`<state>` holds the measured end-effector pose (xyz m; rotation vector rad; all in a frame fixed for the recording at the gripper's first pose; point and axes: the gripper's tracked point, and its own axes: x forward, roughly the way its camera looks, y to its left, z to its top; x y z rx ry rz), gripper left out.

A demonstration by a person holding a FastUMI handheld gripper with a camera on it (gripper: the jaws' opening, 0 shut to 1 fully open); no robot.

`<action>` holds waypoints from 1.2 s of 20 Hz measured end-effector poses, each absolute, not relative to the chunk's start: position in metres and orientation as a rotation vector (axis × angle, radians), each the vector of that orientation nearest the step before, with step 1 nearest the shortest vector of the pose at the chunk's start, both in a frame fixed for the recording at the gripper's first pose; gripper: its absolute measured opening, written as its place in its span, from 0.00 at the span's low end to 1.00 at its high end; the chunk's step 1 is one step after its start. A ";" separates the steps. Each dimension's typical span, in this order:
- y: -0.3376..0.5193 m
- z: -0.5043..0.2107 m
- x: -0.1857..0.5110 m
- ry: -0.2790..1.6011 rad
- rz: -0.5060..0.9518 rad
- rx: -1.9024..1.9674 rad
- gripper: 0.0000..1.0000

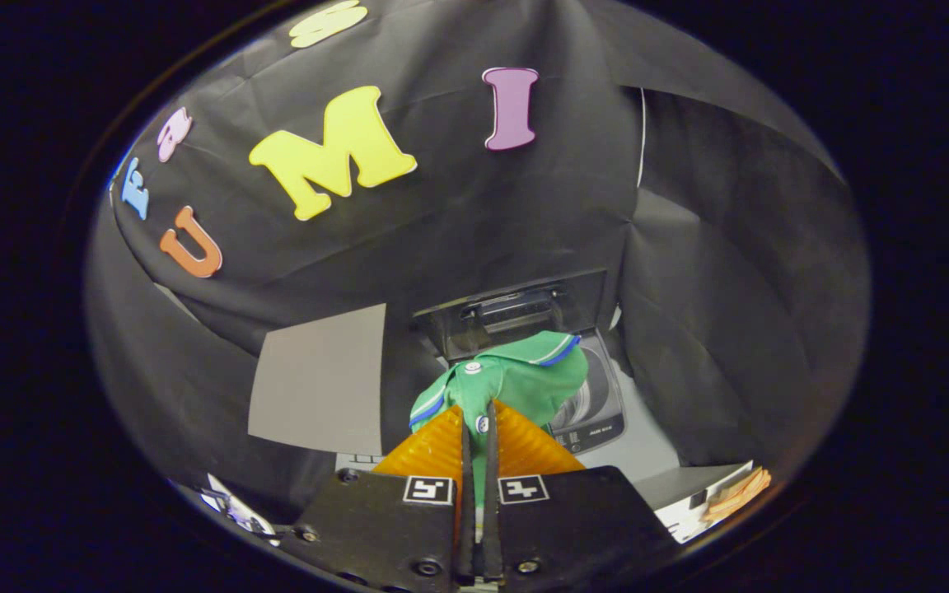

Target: Put the clothes into the washing machine and then close the washing machine lid.

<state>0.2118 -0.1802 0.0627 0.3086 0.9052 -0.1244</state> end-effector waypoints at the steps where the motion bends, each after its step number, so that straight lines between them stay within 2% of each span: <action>1: -0.187 0.057 0.217 0.906 -0.119 0.306 0.07; 10: -0.226 -0.002 0.265 0.941 -0.093 0.287 0.07; 24: -0.240 -0.160 0.332 1.030 -0.069 0.213 0.07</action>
